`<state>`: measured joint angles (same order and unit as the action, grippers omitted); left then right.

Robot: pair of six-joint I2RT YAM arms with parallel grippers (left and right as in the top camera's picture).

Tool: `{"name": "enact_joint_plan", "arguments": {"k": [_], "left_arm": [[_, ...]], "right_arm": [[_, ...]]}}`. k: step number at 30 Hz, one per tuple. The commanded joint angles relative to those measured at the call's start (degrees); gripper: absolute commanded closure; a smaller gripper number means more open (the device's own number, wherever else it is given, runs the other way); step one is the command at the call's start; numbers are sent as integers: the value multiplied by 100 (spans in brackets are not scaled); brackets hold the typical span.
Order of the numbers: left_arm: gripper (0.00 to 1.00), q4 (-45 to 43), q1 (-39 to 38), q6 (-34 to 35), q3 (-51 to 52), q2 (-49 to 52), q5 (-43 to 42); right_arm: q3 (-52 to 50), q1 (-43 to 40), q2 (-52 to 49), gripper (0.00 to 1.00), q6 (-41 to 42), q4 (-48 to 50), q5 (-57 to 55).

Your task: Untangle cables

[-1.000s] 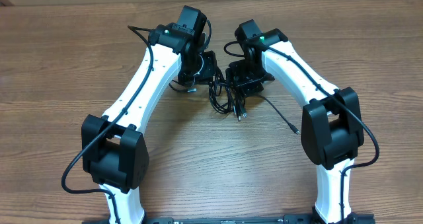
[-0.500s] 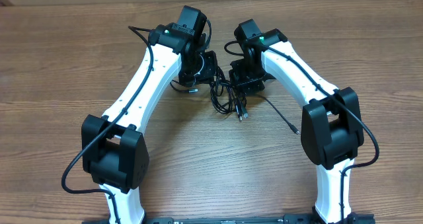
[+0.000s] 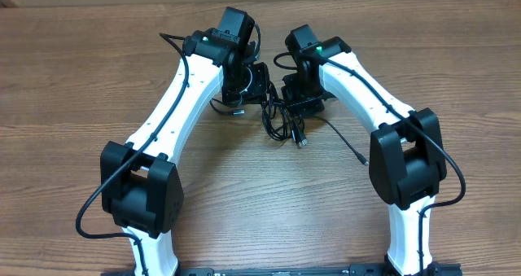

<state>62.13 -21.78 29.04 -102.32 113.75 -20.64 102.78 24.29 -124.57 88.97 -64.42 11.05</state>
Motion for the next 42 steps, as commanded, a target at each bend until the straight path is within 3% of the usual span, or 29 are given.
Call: {"name": "enact_joint_plan", "arguments": {"k": [1,10,13,14,19,24,28,35,42], "left_arm": [[96,-24,-44,83,-2,-61,-243],[96,-52,-44,81,-2,-61,-339],[96,-66,-44,81,-2,-61,-334],[96,-63,-44,76,-2,-61,-313],[96,-20,-42,-120,-2,-61,522],[96,131,-44,-605,-2,-61,1399],[96,195,-42,-726,9,-61,1714],[96,52,-35,-728,450,-61,2131],[96,-304,-24,-743,824,-61,2129]], "right_arm": [[-48,57,68,68,109,33,-201],[-48,103,68,76,109,61,-363],[-87,184,68,87,109,138,-468],[-98,203,68,96,107,136,-531],[-120,131,68,96,24,-173,-654],[-120,-109,68,96,-769,-350,-627],[-120,-289,68,96,-1228,-402,-457],[-120,-811,68,96,-1342,-754,-345],[-120,-1574,68,96,-2507,-887,24]]}}
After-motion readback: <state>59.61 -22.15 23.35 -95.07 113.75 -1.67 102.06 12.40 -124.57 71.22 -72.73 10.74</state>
